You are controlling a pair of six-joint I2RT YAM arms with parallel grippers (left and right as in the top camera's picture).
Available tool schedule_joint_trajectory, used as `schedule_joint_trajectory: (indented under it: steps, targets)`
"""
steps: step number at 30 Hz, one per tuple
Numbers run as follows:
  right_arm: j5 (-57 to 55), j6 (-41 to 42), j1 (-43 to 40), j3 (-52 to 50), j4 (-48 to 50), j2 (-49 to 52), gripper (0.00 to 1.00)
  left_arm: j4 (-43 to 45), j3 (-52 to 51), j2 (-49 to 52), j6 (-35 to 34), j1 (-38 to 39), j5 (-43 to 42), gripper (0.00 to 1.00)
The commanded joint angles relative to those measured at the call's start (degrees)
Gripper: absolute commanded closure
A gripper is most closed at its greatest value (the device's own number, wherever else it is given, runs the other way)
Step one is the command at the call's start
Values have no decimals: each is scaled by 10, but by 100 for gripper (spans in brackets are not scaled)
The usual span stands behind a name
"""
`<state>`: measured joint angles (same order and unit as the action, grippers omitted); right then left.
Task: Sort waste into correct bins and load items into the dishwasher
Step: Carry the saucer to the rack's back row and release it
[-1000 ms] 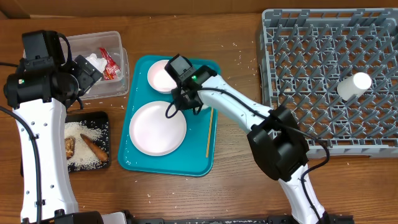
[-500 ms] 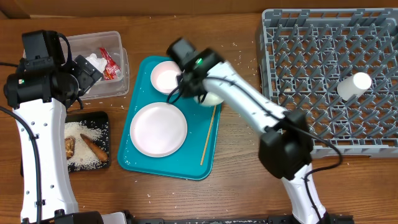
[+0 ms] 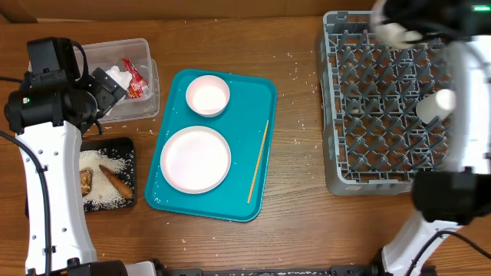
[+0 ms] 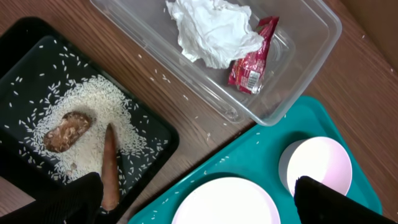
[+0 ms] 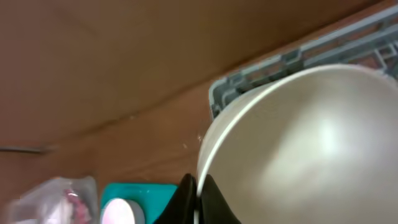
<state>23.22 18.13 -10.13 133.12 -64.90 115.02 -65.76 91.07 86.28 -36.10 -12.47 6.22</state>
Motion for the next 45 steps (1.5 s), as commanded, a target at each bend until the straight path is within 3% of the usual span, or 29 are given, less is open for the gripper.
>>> schedule_joint_trajectory:
  steps: [1,6,10,20,31,45]
  targets:
    - [263,-58,-89,-21,45,31,96,0,1,0,-8,1,-1,0]
    - [332,-58,-155,-51,132,81,96,0,1,0,-8,1,-1,0]
    - [335,-55,-159,-56,185,119,96,0,1,0,-8,1,-1,0]
    - [334,49,-149,-56,297,216,96,0,1,0,-8,1,-1,0]
    - [326,60,-181,-56,286,236,96,0,1,0,-8,1,-1,0]
    - [207,55,-236,-54,169,219,91,0,1,0,-8,1,-1,0]
